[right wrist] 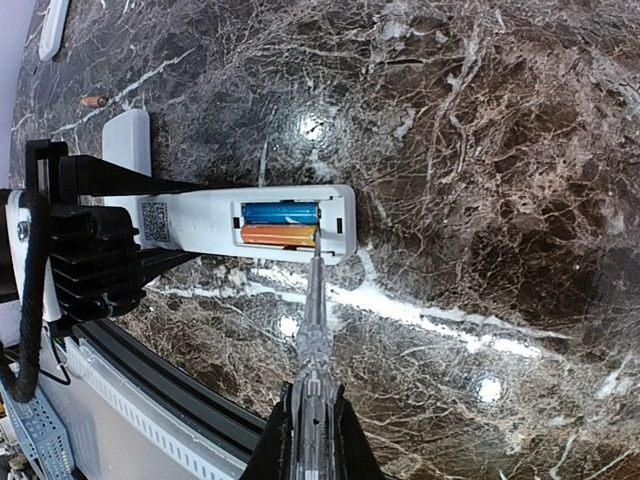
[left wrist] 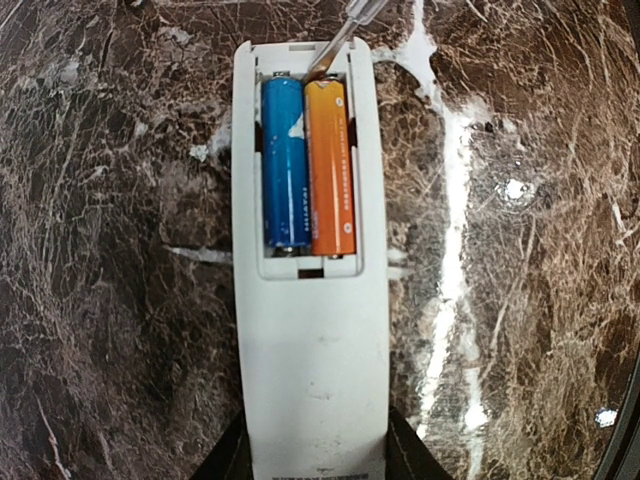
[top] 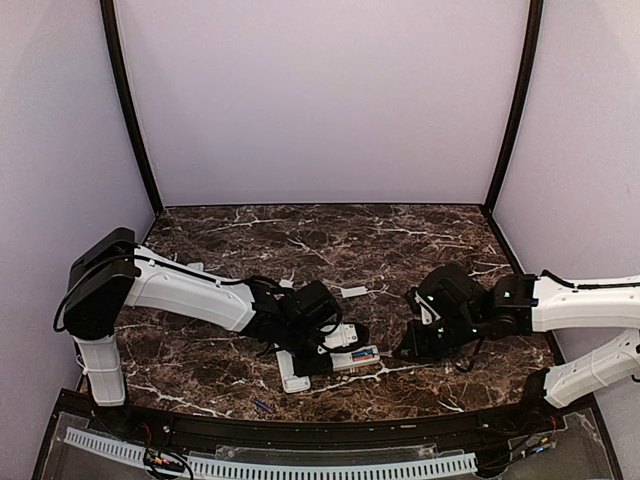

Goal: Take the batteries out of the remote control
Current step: Hold the remote control without the battery cover at the center of the board.

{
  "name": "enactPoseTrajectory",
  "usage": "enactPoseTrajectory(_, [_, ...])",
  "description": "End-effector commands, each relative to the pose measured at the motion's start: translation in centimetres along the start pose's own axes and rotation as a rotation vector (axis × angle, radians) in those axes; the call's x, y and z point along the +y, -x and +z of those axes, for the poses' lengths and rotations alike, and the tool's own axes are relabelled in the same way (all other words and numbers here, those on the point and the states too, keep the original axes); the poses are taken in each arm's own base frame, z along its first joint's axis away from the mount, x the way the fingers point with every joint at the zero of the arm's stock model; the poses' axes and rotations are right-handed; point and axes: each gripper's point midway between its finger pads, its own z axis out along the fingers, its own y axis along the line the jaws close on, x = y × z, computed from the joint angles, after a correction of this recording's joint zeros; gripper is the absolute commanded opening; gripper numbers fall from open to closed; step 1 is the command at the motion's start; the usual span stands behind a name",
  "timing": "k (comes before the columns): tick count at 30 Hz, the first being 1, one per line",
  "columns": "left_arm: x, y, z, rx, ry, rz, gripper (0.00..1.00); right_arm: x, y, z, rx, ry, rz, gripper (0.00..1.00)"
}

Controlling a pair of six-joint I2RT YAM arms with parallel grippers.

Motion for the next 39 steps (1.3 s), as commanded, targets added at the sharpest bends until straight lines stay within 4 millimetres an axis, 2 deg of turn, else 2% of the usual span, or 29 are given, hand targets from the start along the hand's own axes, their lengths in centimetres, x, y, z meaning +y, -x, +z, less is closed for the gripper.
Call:
enactPoseTrajectory(1, [-1.0, -2.0, 0.3, 0.07, -0.025, 0.033, 0.33, 0.5, -0.3, -0.4, 0.004, 0.017, 0.011, 0.0])
enactPoseTrajectory(11, [-1.0, -2.1, 0.4, 0.075, -0.022, 0.035, 0.32, 2.0, -0.8, 0.2, 0.04, 0.078, 0.012, 0.0])
enactPoseTrajectory(25, [-1.1, -2.0, 0.5, 0.077, -0.023, 0.042, 0.31, 5.8, -0.2, -1.4, 0.029, 0.273, 0.063, 0.0])
enactPoseTrajectory(39, [-1.2, -2.0, 0.6, 0.082, -0.019, 0.048, 0.3, 6.8, -0.1, -2.5, 0.019, 0.338, 0.083, 0.0])
